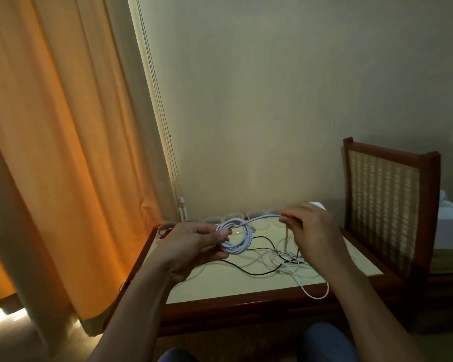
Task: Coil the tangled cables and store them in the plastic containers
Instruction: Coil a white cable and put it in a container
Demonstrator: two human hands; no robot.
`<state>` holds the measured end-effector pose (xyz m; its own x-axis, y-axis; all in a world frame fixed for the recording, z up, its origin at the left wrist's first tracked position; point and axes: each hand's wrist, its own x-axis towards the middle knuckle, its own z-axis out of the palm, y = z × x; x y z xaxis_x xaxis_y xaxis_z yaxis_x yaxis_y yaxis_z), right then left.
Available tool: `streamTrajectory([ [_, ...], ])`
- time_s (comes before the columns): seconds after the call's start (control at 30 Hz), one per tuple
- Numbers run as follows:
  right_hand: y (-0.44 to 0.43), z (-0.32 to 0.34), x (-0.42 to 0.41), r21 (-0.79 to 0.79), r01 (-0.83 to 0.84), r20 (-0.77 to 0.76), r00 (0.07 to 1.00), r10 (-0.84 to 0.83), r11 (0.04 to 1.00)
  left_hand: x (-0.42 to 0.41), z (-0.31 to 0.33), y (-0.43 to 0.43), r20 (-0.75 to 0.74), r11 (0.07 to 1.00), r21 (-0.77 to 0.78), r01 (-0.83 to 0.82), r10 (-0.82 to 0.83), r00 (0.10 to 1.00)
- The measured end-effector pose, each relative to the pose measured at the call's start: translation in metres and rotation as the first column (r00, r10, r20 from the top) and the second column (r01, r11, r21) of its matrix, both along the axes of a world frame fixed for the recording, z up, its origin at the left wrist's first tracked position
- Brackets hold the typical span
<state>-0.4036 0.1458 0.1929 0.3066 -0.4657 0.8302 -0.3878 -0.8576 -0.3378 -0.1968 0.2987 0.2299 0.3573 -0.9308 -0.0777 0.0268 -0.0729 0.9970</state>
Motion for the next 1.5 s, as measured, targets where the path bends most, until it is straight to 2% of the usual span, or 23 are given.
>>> streamTrajectory([
  [0.1,0.021,-0.012,0.007,0.285,-0.119,0.228,0.972,0.053,0.951,-0.013,-0.006,0.0,-0.108,0.994,-0.086,-0.063,0.053,0.993],
  [0.17,0.029,-0.018,0.013,0.488,-0.299,0.423,0.903,0.078,0.82,-0.023,-0.01,0.0,-0.154,0.989,-0.11,-0.102,0.085,0.984],
  [0.23,0.033,-0.017,0.018,0.567,-0.444,0.557,0.827,0.074,0.694,-0.031,-0.014,-0.001,-0.176,0.985,-0.113,-0.133,0.112,0.978],
  [0.33,0.034,-0.009,0.018,0.57,-0.544,0.641,0.763,0.081,0.615,-0.037,-0.015,-0.001,-0.205,0.986,-0.103,-0.132,0.109,0.973],
  [0.73,0.035,0.008,0.016,0.513,-0.802,0.8,0.576,0.167,0.304,-0.029,-0.001,0.003,-0.295,0.99,-0.139,0.014,-0.055,0.954],
  [0.87,0.049,0.004,0.018,0.524,-0.824,0.798,0.564,0.214,0.216,-0.036,-0.001,0.004,-0.358,0.984,-0.176,0.018,-0.081,0.93],
  [1.1,0.072,-0.001,0.017,0.579,-0.787,0.75,0.616,0.241,0.212,-0.049,-0.005,-0.003,-0.294,0.958,-0.254,-0.133,0.055,0.954],
  [1.3,0.094,0.012,0.014,0.589,-0.668,0.579,0.742,0.34,0.455,-0.05,-0.006,-0.007,-0.206,0.938,-0.306,-0.164,0.103,0.973],
  [1.4,0.091,0.008,0.025,0.587,-0.515,0.465,0.846,0.261,0.625,-0.051,-0.006,-0.01,-0.197,0.942,-0.303,-0.148,0.09,0.976],
  [1.43,0.09,0.007,0.028,0.586,-0.477,0.437,0.867,0.24,0.655,-0.051,-0.005,-0.012,-0.2,0.943,-0.301,-0.144,0.085,0.976],
  [1.5,0.085,0.006,0.029,0.591,-0.472,0.419,0.873,0.25,0.654,-0.048,-0.005,-0.014,-0.197,0.944,-0.298,-0.141,0.083,0.977],
])
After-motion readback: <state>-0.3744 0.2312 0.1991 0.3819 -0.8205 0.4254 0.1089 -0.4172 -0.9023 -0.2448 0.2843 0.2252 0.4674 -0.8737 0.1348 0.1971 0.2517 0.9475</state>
